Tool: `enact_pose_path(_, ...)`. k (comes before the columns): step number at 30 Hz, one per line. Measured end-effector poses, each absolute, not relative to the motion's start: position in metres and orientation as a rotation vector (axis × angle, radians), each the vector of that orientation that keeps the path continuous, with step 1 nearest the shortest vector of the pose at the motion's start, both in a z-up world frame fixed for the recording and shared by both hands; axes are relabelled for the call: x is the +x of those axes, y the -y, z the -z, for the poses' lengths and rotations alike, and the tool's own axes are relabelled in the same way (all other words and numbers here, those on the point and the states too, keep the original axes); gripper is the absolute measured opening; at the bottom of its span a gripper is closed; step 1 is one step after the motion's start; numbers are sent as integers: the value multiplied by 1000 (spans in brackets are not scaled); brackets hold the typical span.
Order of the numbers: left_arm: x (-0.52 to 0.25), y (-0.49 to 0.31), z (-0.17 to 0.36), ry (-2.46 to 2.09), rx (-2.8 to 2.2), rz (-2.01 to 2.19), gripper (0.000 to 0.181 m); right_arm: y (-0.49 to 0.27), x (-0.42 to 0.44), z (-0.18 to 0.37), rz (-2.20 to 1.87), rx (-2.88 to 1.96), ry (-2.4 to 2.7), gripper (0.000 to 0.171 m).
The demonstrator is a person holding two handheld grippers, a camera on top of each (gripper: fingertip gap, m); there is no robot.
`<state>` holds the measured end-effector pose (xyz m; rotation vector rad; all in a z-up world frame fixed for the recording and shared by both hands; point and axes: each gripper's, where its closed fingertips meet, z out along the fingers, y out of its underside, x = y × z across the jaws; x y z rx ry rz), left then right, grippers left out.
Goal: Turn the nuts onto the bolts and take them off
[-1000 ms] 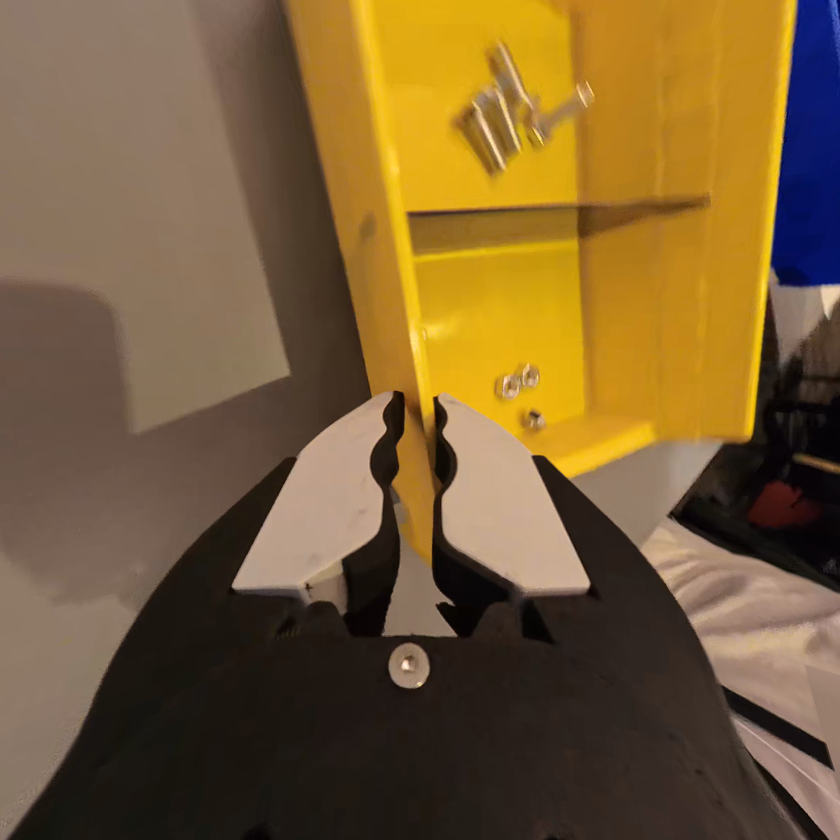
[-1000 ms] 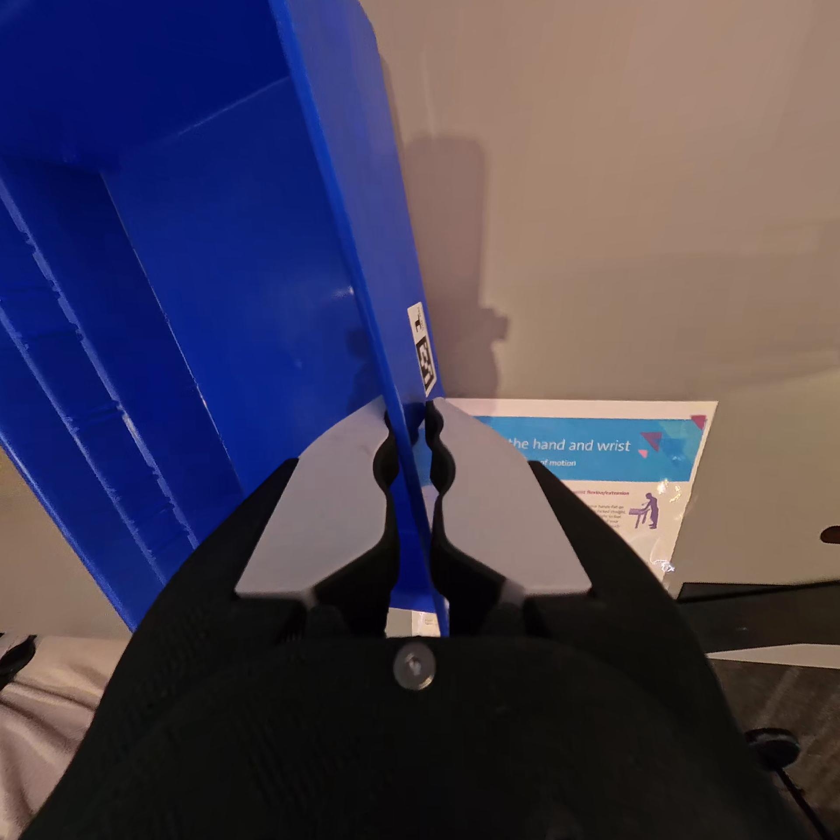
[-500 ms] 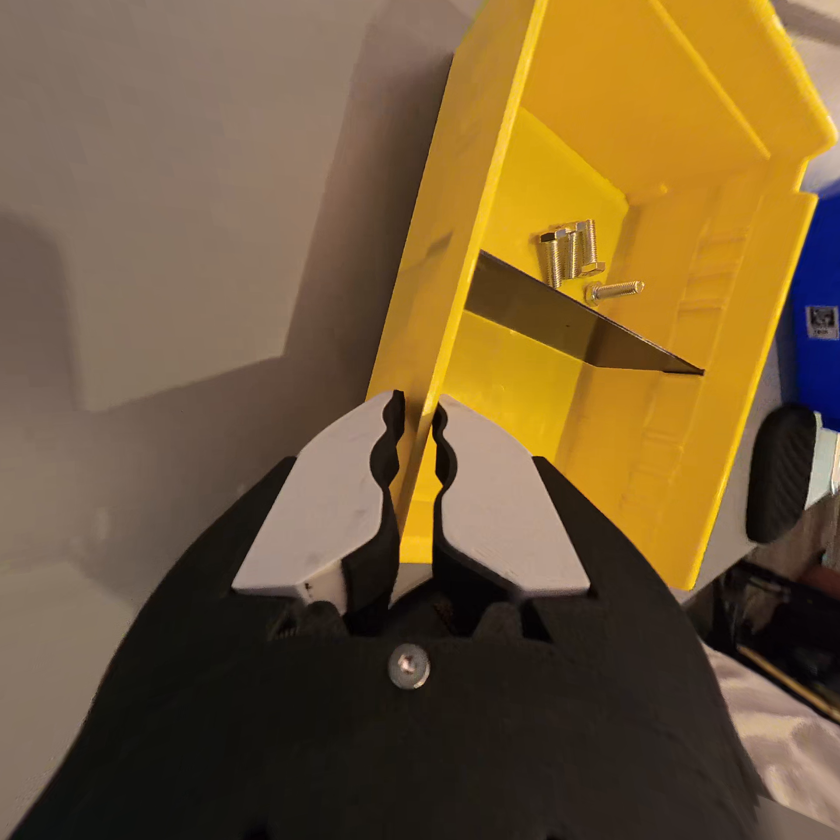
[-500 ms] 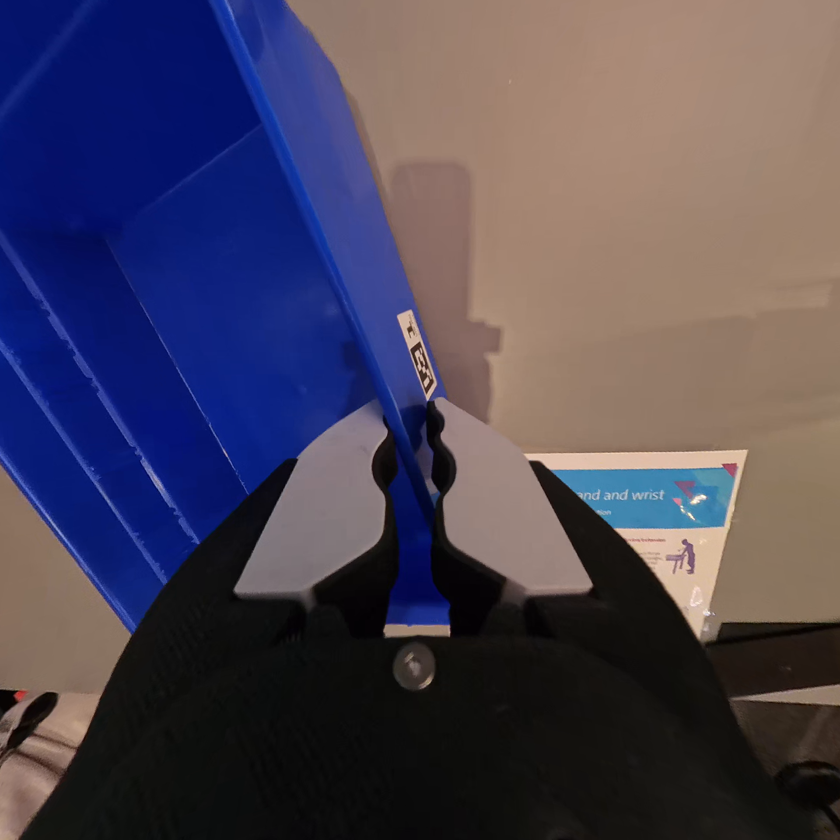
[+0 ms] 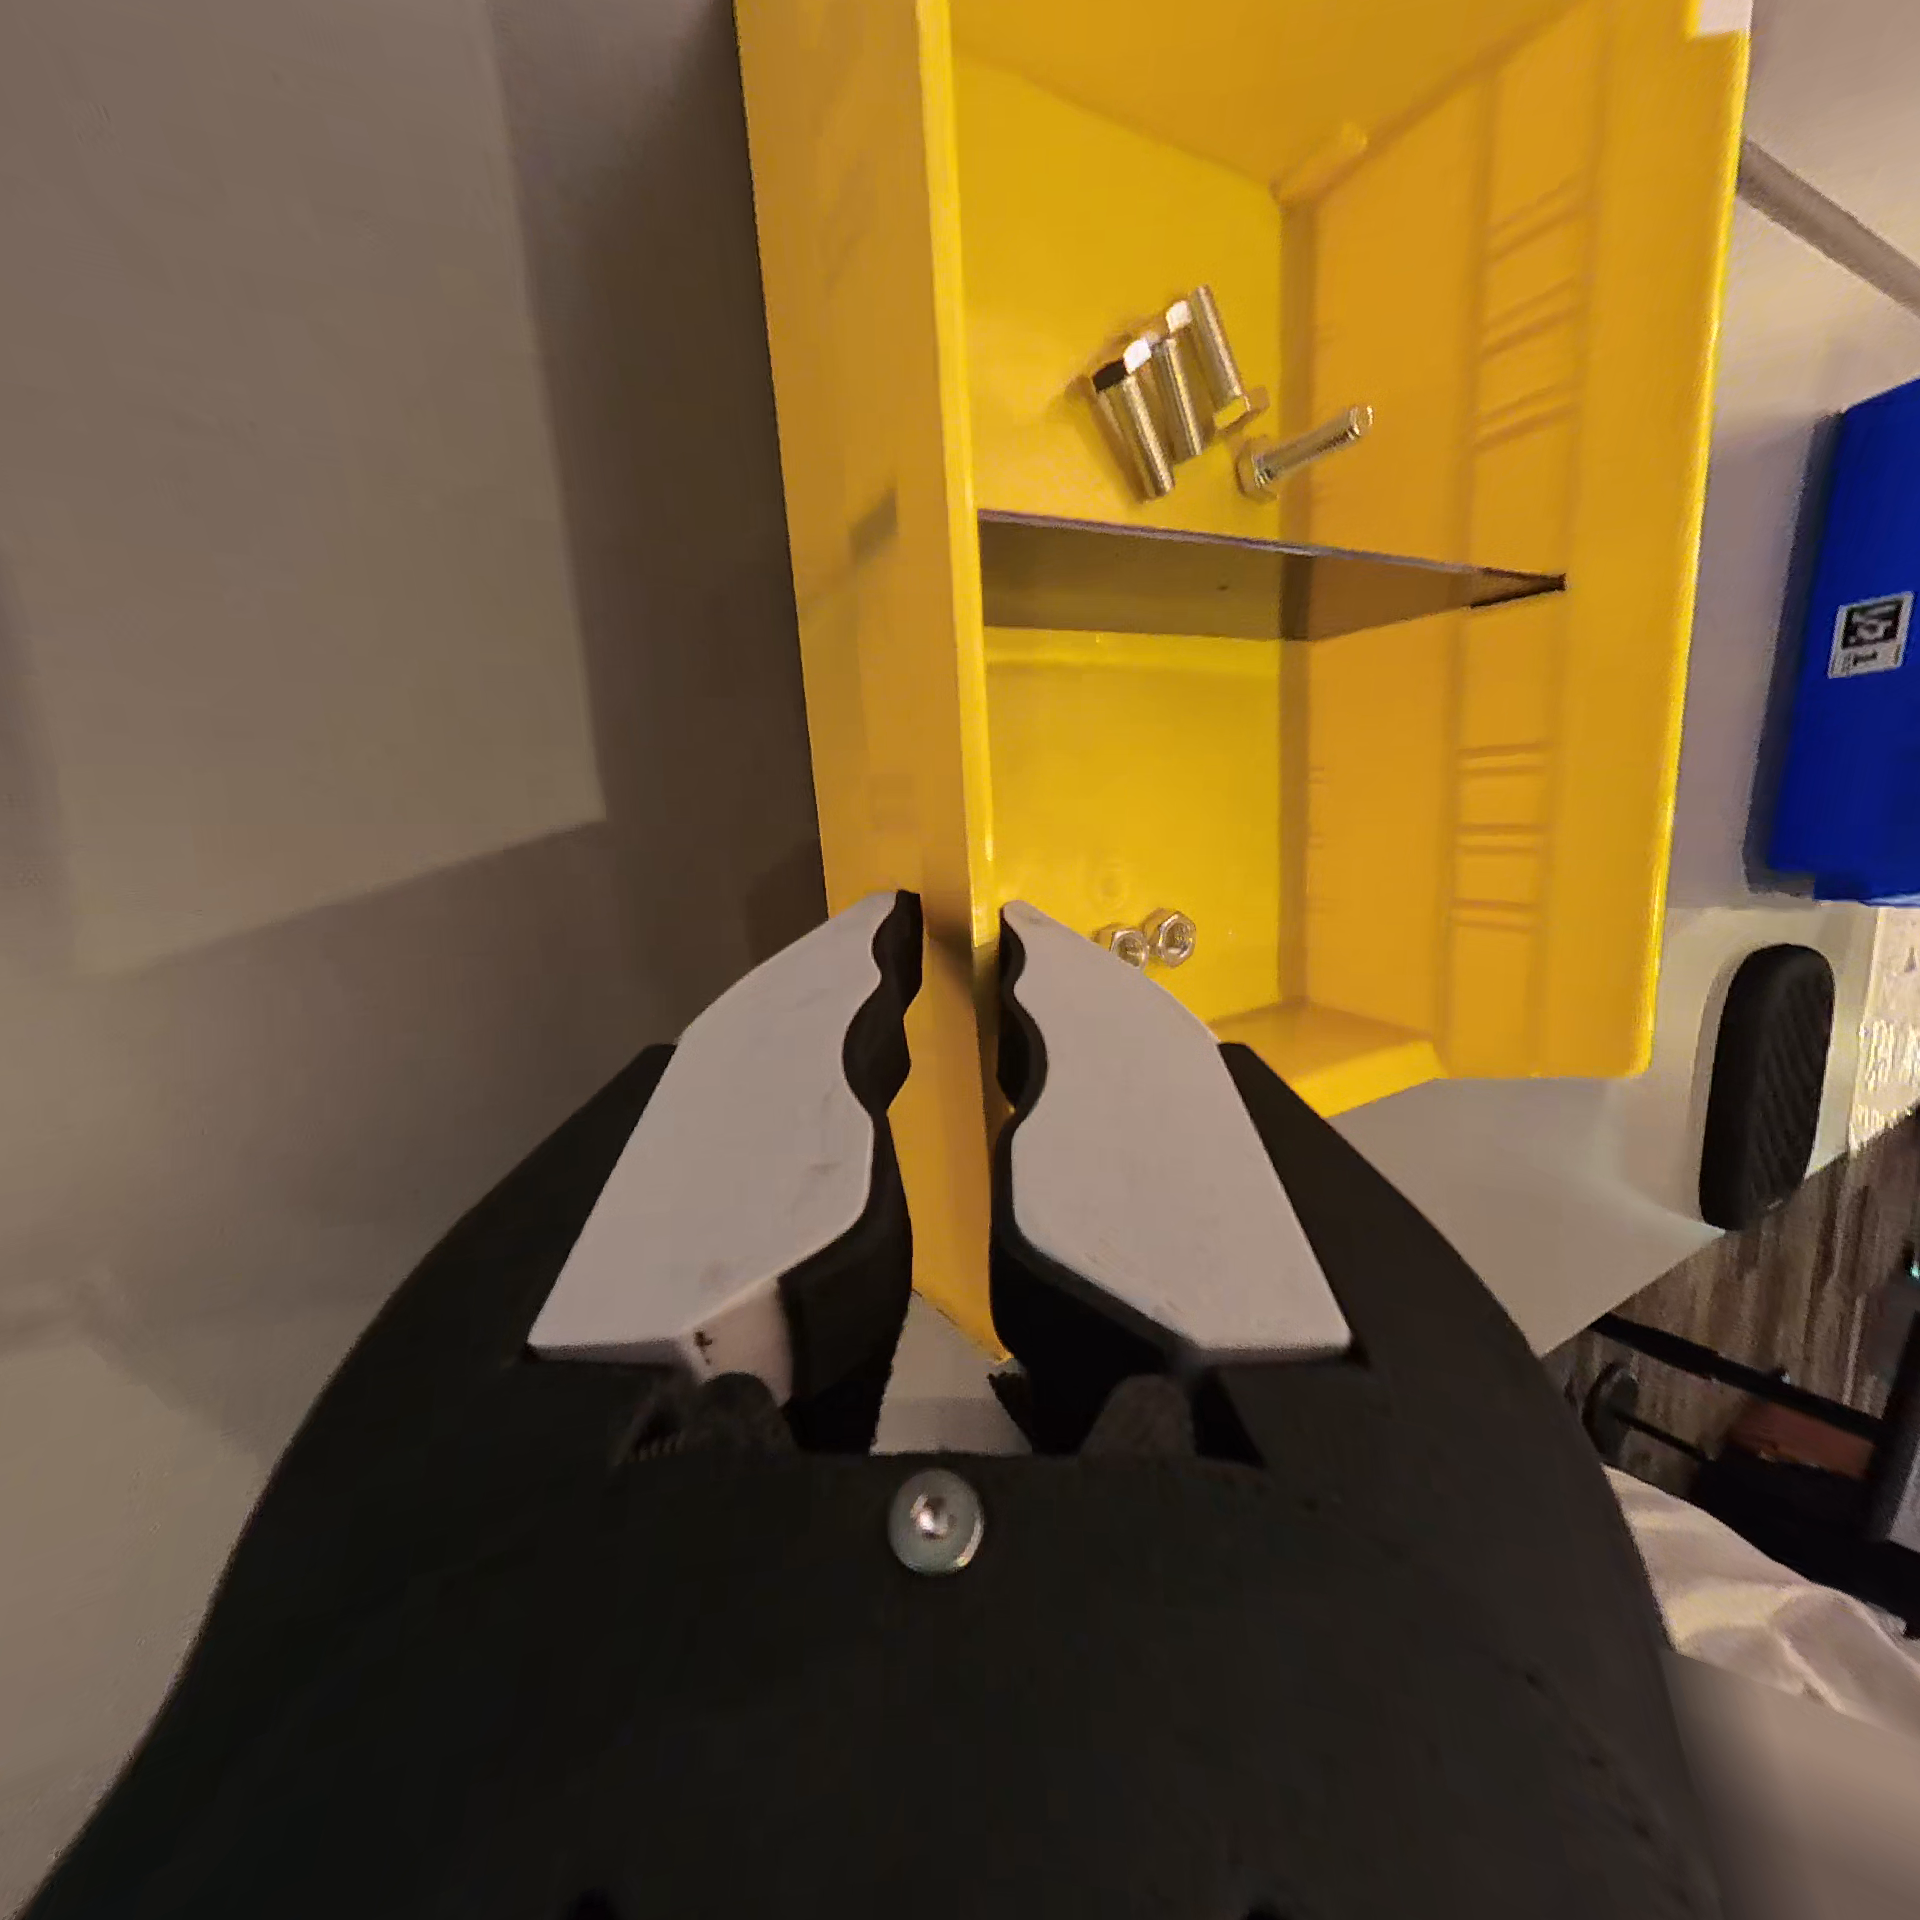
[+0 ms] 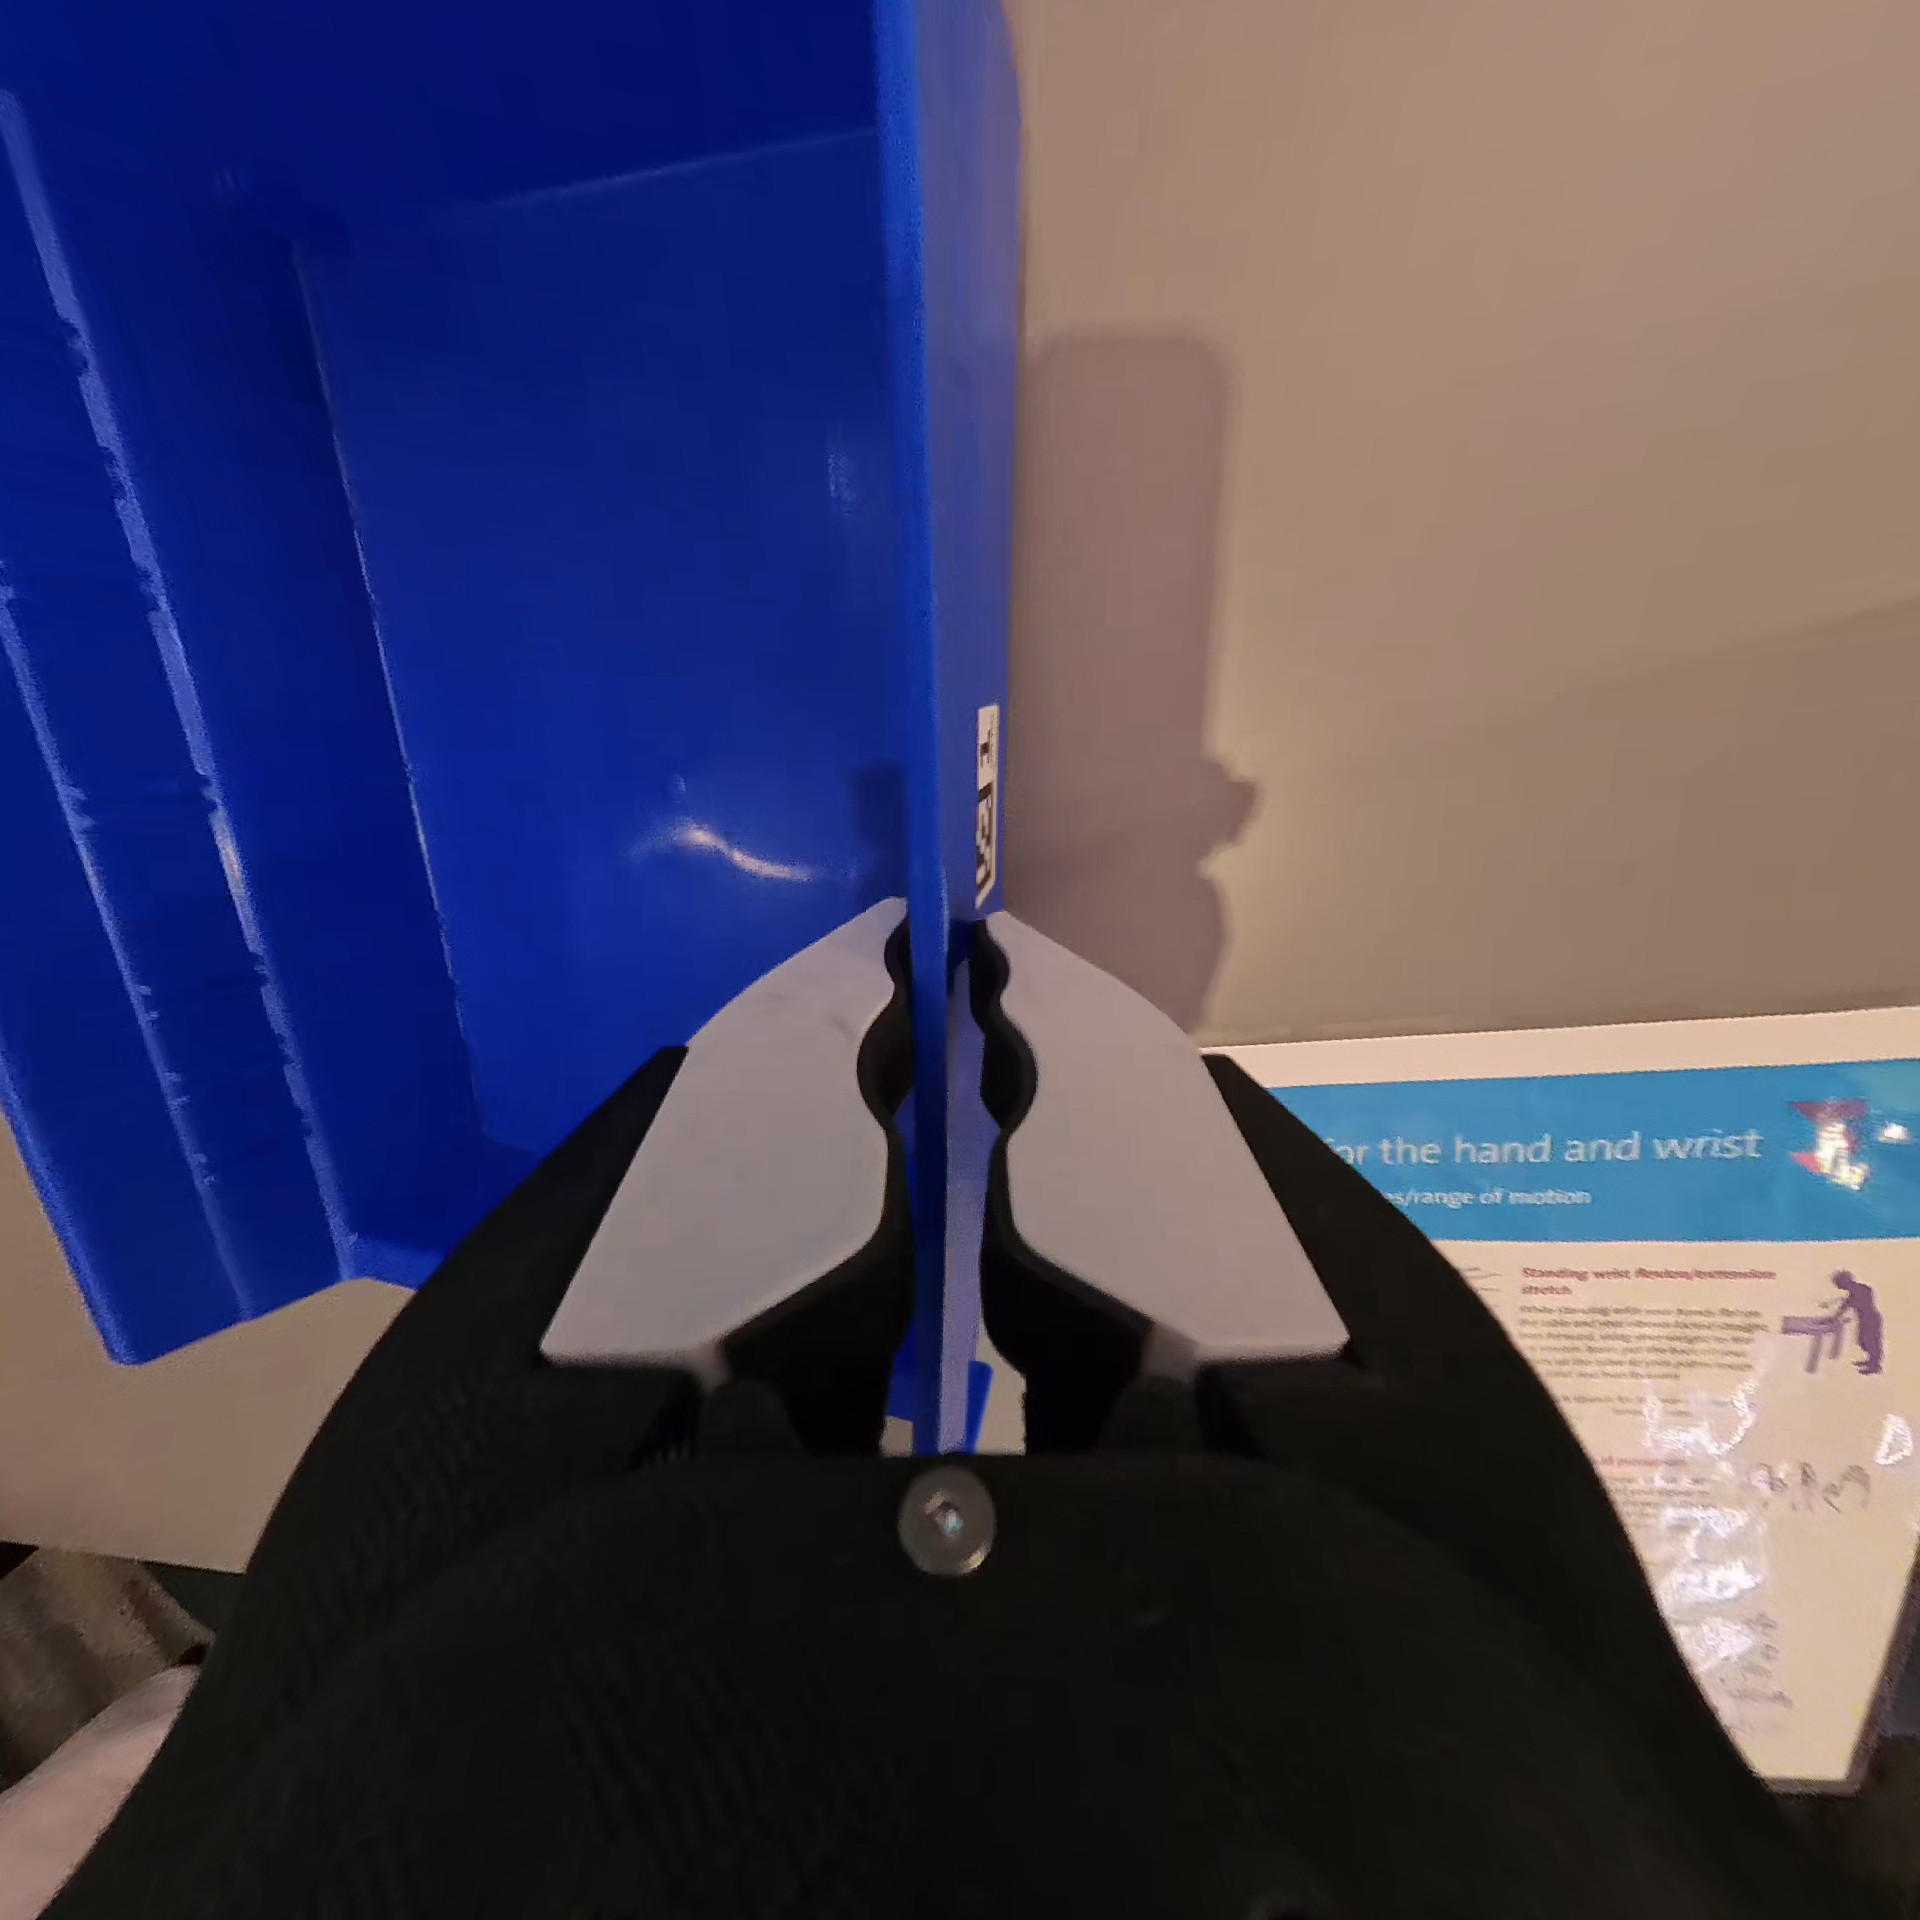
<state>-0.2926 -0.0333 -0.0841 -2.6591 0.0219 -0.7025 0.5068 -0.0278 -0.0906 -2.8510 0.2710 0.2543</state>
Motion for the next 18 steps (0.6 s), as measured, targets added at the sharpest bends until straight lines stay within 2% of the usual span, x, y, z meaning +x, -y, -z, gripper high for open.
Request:
enact_pose_path(6, -290, 41, 85, -123, -2694, 641, 11, 32, 500, 108, -309, -2863, -239, 6)
enact_pose_path(11, -287, 43, 85, -164, -2705, 626, 11, 34, 500, 107, -227, -2856, 8, 6)
enact_pose_path(18, -286, 47, 85, -192, -2694, 646, 12, 40, 503, 107, -203, -2878, 82, 6)
